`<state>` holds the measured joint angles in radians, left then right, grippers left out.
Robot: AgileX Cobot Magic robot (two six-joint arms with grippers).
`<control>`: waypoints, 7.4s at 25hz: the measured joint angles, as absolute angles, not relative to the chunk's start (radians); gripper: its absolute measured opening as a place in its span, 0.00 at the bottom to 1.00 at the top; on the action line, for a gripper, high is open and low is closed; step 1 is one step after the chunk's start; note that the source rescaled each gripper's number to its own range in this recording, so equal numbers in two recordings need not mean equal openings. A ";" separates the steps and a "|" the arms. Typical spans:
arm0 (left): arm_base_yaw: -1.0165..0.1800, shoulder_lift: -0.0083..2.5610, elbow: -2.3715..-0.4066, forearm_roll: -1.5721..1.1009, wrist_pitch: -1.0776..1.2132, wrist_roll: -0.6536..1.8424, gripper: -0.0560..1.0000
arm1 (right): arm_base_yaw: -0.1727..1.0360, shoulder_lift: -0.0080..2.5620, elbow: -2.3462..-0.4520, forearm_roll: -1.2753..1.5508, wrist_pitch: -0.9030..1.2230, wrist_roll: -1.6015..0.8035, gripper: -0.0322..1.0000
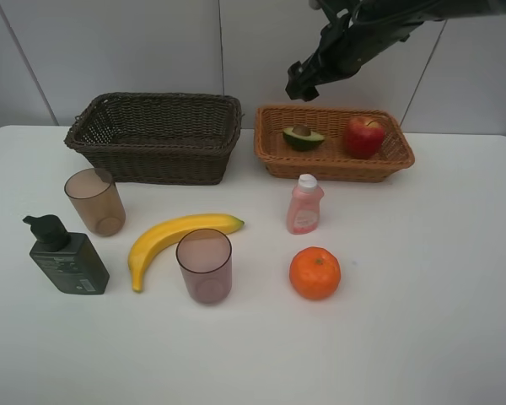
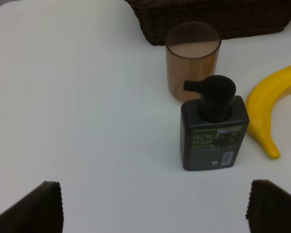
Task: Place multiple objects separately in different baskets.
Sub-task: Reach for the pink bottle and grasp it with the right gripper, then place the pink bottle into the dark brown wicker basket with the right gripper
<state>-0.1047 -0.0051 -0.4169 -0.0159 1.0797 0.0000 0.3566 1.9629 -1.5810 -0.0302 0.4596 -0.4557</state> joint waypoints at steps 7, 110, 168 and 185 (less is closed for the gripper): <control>-0.105 -0.005 -0.417 -0.016 1.080 0.000 1.00 | 0.365 1.888 -1.581 -0.051 0.610 -0.457 0.99; -0.105 -0.005 -0.417 -0.016 1.080 0.000 1.00 | 0.564 2.139 -1.582 -0.143 1.097 -0.830 0.03; -0.105 -0.005 -0.417 -0.016 1.080 0.000 1.00 | 0.564 2.152 -1.901 0.307 0.500 -0.831 0.03; -0.105 -0.005 -0.417 -0.016 1.080 0.000 1.00 | 0.564 2.326 -1.901 0.375 0.248 -0.831 0.03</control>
<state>-0.1047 -0.0051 -0.4169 -0.0159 1.0797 0.0000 0.5637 2.3259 -1.9006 0.3749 0.2475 -0.8315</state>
